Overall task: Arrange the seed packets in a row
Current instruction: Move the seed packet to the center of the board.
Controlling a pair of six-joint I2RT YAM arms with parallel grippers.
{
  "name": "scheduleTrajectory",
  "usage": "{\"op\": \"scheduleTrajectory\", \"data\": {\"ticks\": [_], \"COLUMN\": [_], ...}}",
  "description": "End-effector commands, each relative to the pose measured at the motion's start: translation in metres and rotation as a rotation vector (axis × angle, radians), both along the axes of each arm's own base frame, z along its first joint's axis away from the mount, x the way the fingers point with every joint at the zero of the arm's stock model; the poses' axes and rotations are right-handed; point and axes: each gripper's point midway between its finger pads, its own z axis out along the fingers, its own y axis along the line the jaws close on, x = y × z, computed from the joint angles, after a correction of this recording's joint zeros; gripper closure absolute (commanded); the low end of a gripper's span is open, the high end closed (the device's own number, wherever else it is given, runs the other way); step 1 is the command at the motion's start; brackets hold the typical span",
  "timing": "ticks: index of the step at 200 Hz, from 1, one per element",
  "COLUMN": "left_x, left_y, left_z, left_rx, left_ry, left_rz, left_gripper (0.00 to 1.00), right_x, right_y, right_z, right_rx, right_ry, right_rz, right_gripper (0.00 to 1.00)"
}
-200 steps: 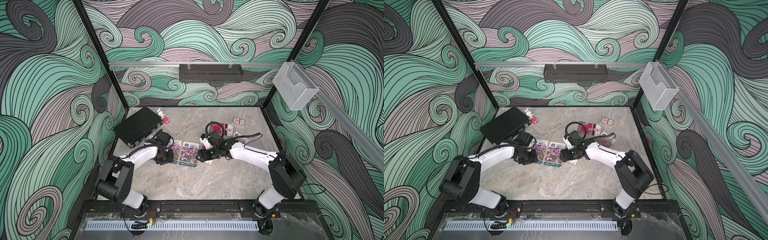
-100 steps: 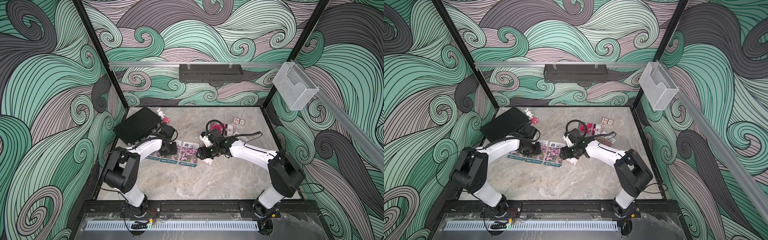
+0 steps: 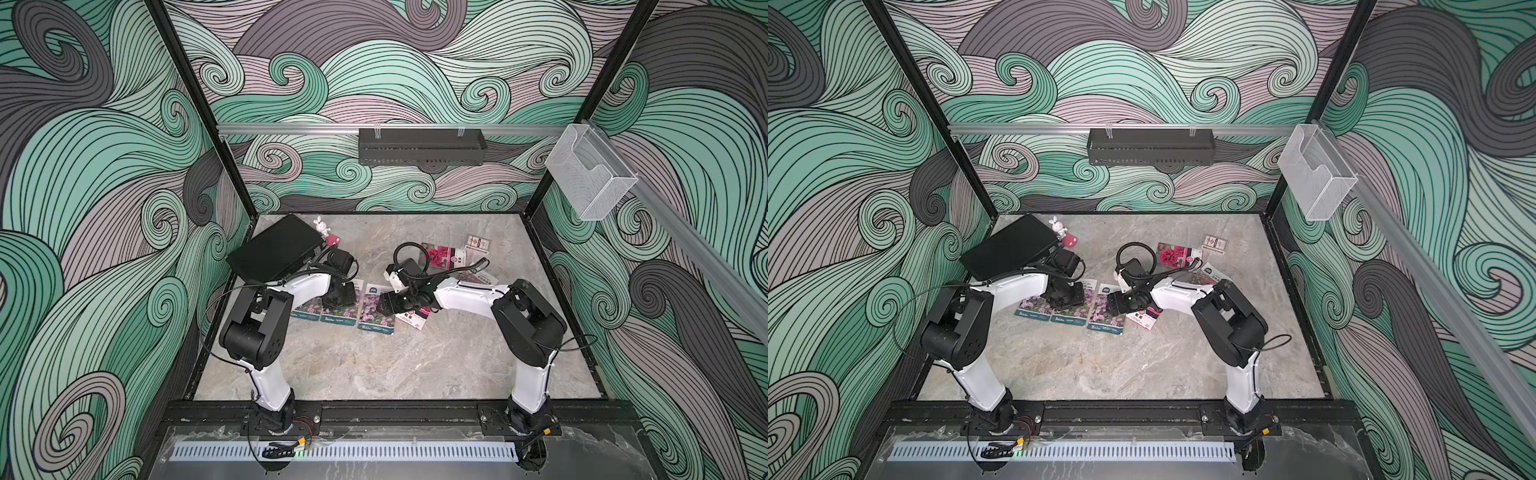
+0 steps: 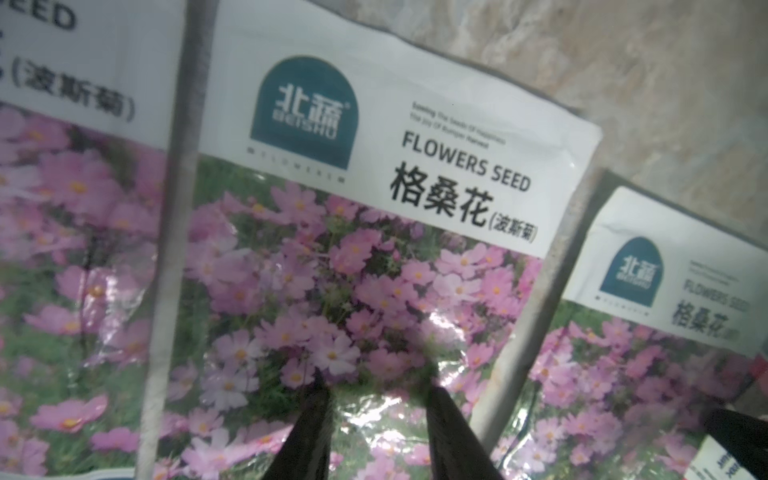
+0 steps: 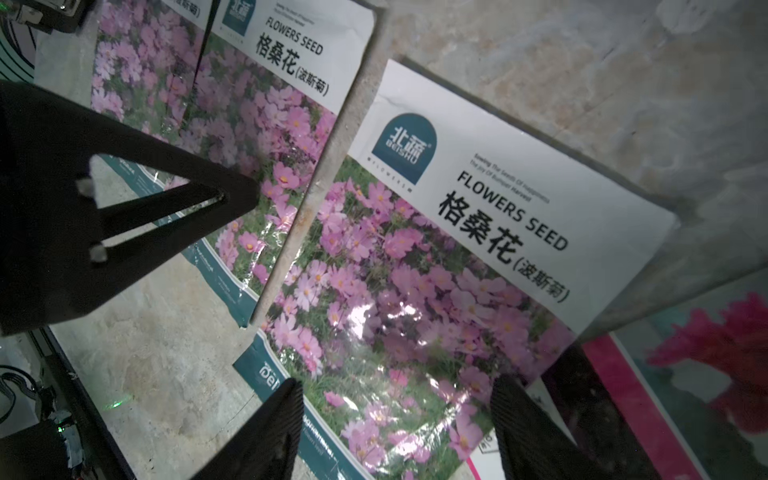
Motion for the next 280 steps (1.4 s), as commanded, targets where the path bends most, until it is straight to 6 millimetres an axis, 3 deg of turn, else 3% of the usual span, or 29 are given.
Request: {"op": "scheduleTrajectory", "data": {"ticks": [1, 93, 138, 206, 236, 258, 280], "left_x": [-0.002, -0.007, -0.007, -0.013, -0.01, 0.001, 0.013], "left_y": [0.002, -0.012, -0.027, -0.037, -0.036, -0.034, -0.025], "left_z": [-0.024, -0.038, -0.036, -0.027, -0.007, 0.036, 0.084], "left_rx": [0.007, -0.054, -0.071, -0.082, -0.082, -0.08, -0.072], "left_ry": [0.049, 0.075, 0.073, 0.06, 0.024, -0.056, -0.14], "left_rz": [0.033, 0.051, 0.036, 0.035, 0.03, 0.016, 0.009], "left_gripper": [0.61, 0.61, 0.61, 0.62, 0.61, 0.62, 0.61], "right_x": [0.008, 0.023, 0.038, 0.043, 0.052, 0.062, 0.068], "right_y": [0.008, -0.045, -0.056, -0.065, -0.062, -0.055, -0.044], "right_z": [-0.005, -0.04, -0.039, -0.033, -0.009, 0.029, 0.081], "right_rx": [0.032, -0.13, -0.128, -0.154, -0.119, -0.03, 0.1], "right_ry": [-0.019, 0.03, 0.027, 0.003, -0.05, -0.099, -0.137], "right_rz": [-0.044, -0.114, -0.099, -0.079, -0.081, -0.08, -0.053], "right_gripper": [0.27, 0.27, 0.27, 0.27, 0.26, 0.26, 0.25]}}
